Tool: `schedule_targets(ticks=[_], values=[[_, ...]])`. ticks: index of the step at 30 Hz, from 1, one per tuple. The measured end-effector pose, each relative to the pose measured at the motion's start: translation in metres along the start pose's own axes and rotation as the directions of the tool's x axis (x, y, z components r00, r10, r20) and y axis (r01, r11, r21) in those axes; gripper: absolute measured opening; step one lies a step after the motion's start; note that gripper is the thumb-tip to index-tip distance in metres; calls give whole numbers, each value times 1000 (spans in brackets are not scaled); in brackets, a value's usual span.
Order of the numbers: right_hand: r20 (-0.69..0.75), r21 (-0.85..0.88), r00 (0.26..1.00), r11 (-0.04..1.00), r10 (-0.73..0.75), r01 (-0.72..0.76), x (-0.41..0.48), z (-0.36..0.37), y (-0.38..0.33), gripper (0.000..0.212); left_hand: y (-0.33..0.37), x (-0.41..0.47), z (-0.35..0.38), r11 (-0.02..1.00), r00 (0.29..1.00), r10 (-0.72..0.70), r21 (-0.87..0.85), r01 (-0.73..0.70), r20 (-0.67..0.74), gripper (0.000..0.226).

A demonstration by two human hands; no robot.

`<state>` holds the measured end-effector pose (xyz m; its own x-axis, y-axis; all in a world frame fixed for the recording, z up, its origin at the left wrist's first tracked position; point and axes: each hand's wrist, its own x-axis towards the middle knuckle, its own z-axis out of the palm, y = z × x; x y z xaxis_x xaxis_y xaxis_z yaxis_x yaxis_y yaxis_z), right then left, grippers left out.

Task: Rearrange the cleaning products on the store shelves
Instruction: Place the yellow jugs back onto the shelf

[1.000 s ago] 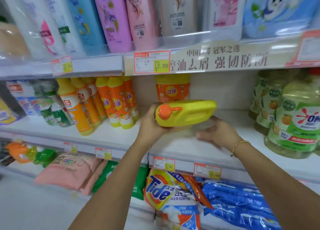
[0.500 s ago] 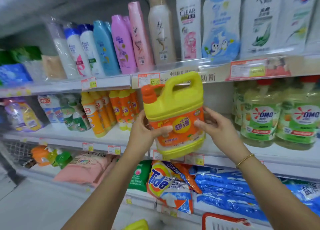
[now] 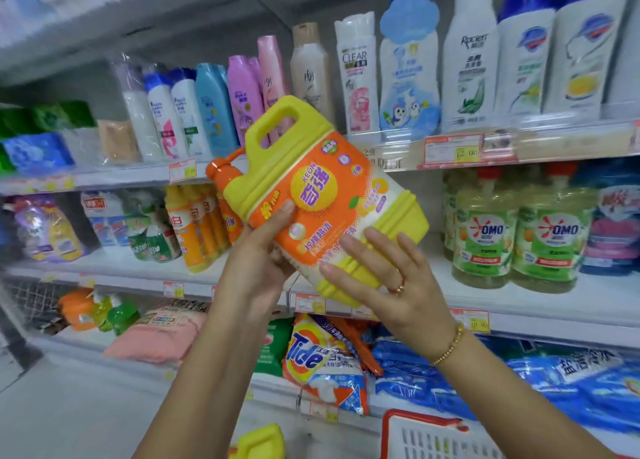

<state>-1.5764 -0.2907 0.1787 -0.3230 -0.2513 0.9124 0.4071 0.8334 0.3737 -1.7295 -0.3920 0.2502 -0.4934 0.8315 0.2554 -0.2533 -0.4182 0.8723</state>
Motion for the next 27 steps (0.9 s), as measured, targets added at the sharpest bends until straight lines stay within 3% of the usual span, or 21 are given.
schedule_targets(ticks=[4, 8, 10, 12, 14, 17, 20, 22, 25, 27], values=[[-116, 15, 992, 999, -50, 53, 24, -13, -1, 31, 13, -7, 2, 997, 987, 80, -28, -77, 141, 82], [-137, 187, 986, 980, 93, -66, 40, -21, -11, 54, 12, -11, 16, 941, 931, 134, -338, -12, 339, 73], [-117, 270, 980, 955, 160, -123, 45, -24, -16, 57, 10, -7, 20, 897, 899, 146, -439, 56, 412, 85], [-94, 405, 963, 893, 253, -195, 47, -25, -24, 57, 6, 0, 18, 870, 912, 135, -488, 79, 388, 100], [-30, 561, 895, 749, 445, -353, 50, -28, -35, 62, -1, 7, 13, 853, 937, 91, -512, 101, 336, 107], [201, 771, 698, 329, 687, -545, 58, -32, -43, 77, -11, 14, -3, 896, 962, 83, -443, 42, 259, 82], [376, 861, 574, -45, 727, -506, 60, -32, -29, 79, -12, 14, -19, 962, 963, 83, -273, -10, 256, 77], [456, 865, 501, -235, 735, -443, 59, -29, -19, 81, -14, 13, -23, 968, 959, 66, -252, 5, 274, 77], [472, 862, 431, -299, 769, -410, 63, -22, -10, 78, -21, 7, -17, 953, 962, 27, -297, 57, 272, 91], [406, 864, 454, -171, 793, -474, 67, -18, -6, 64, -25, 5, -14, 950, 976, 26, -308, 43, 217, 96]])
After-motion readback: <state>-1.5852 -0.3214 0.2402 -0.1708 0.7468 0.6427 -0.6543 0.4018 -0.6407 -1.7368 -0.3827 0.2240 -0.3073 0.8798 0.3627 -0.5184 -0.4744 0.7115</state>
